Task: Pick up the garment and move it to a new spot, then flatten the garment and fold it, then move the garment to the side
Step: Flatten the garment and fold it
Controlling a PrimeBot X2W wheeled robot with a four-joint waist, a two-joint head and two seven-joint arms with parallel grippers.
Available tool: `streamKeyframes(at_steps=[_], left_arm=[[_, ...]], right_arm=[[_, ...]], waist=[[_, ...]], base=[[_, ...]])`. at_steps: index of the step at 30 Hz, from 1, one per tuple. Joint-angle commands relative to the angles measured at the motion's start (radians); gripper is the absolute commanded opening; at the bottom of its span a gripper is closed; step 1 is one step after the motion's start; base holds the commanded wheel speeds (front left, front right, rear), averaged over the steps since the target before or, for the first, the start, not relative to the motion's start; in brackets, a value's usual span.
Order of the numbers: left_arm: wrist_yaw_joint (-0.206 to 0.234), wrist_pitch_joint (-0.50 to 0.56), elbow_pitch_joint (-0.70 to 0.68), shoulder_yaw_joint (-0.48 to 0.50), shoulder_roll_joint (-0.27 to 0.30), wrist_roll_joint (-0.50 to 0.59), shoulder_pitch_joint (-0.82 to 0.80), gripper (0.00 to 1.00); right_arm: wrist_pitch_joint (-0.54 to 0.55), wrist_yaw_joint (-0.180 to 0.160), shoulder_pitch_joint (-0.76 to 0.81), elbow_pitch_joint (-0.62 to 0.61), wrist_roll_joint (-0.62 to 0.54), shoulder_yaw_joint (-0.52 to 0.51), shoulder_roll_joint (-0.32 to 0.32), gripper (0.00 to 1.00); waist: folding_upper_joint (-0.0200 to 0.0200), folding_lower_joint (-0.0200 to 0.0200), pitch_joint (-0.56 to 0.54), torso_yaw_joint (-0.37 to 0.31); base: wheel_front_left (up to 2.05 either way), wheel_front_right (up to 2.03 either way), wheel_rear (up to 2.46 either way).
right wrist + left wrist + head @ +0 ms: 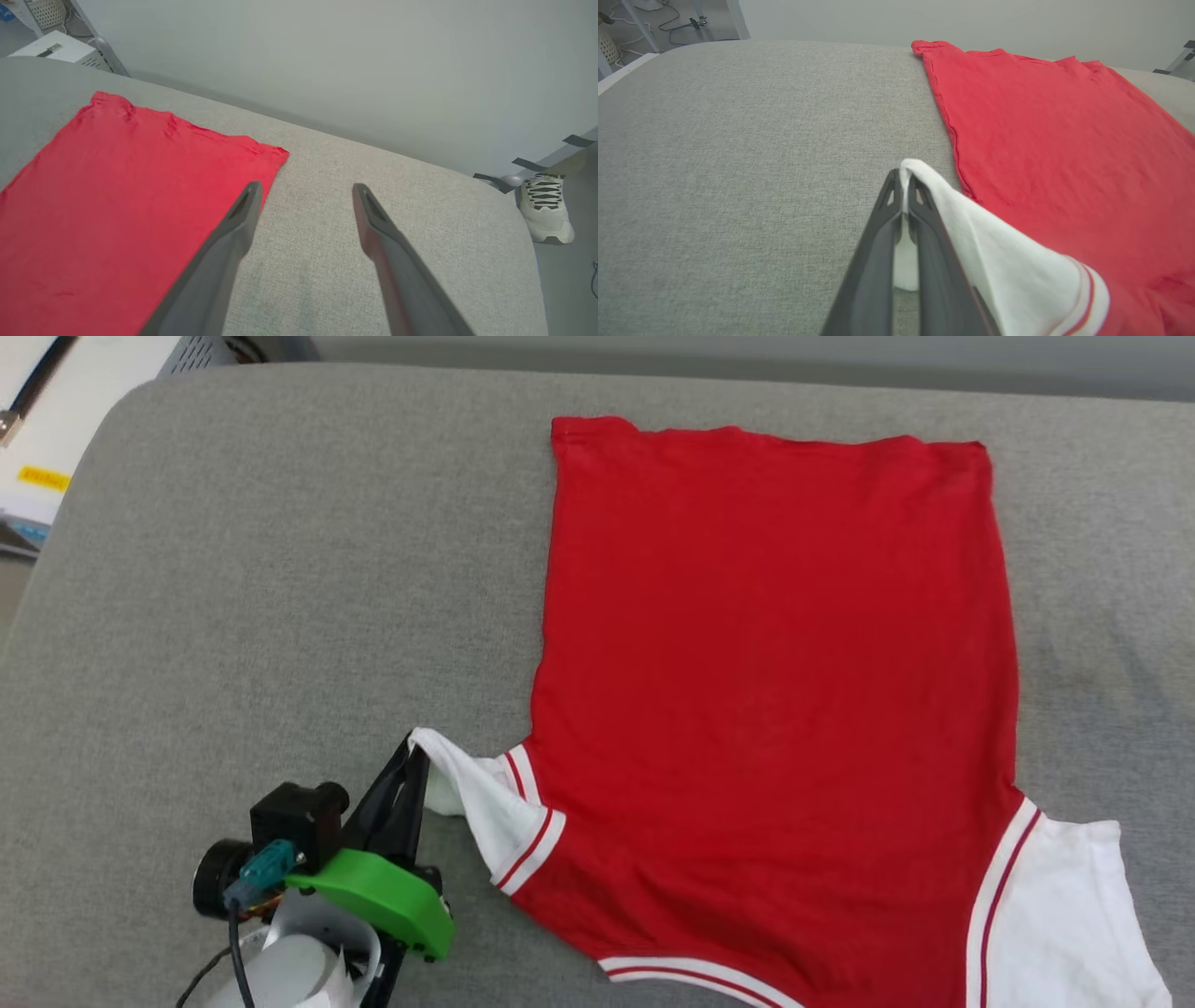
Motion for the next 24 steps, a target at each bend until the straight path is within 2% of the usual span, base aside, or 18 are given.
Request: streamKeyframes(at_steps=[1, 4, 6, 9, 11, 15, 18, 24], left_arm=[[-0.002, -0.006, -0.008, 0.003, -0.011, 0.017, -0.028, 0.0], [-0.008, -0.006, -0.022, 0.002, -0.032, 0.042, -0.06, 0.0], [-0.013, -0.006, -0.031, 0.0, -0.05, 0.058, -0.081, 0.0], [-0.033, -0.006, -0.045, 0.003, -0.083, 0.071, -0.107, 0.0], [-0.041, -0.006, -0.051, 0.008, -0.097, 0.084, -0.123, 0.0], [-0.052, -0.006, -0.053, 0.014, -0.122, 0.112, -0.147, 0.0], [-0.055, -0.006, -0.052, 0.019, -0.132, 0.131, -0.157, 0.0], [-0.065, -0.006, -0.04, 0.027, -0.146, 0.156, -0.162, 0.0]], right_arm=[[0.08, -0.001, -0.058, 0.027, 0.004, 0.019, 0.011, 1.0], [0.307, -0.001, -0.206, 0.103, 0.02, 0.059, 0.034, 1.0], [0.413, -0.001, -0.296, 0.156, -0.002, 0.076, 0.047, 1.0], [0.517, -0.001, -0.41, 0.242, -0.057, 0.08, 0.082, 1.0], [0.543, -0.001, -0.473, 0.293, -0.103, 0.078, 0.107, 1.0], [0.527, -0.001, -0.535, 0.384, -0.162, 0.06, 0.158, 1.0], [0.513, -0.001, -0.529, 0.436, -0.201, 0.078, 0.163, 1.0], [0.51, -0.001, -0.452, 0.488, -0.169, 0.108, 0.157, 1.0]], waist=[[0.0, 0.0, 0.112, 0.082], [0.0, 0.0, 0.169, 0.114], [0.0, 0.0, 0.202, 0.136], [0.0, 0.0, 0.254, 0.166], [0.0, 0.0, 0.289, 0.18], [0.0, 0.0, 0.342, 0.201], [0.0, 0.0, 0.366, 0.205], [0.0, 0.0, 0.369, 0.202]], base=[[0.0, 0.0, 0.0], [0.0, 0.0, 0.0], [0.0, 0.0, 0.0], [0.0, 0.0, 0.0], [0.0, 0.0, 0.0], [0.0, 0.0, 0.0], [0.0, 0.0, 0.0], [0.0, 0.0, 0.0]])
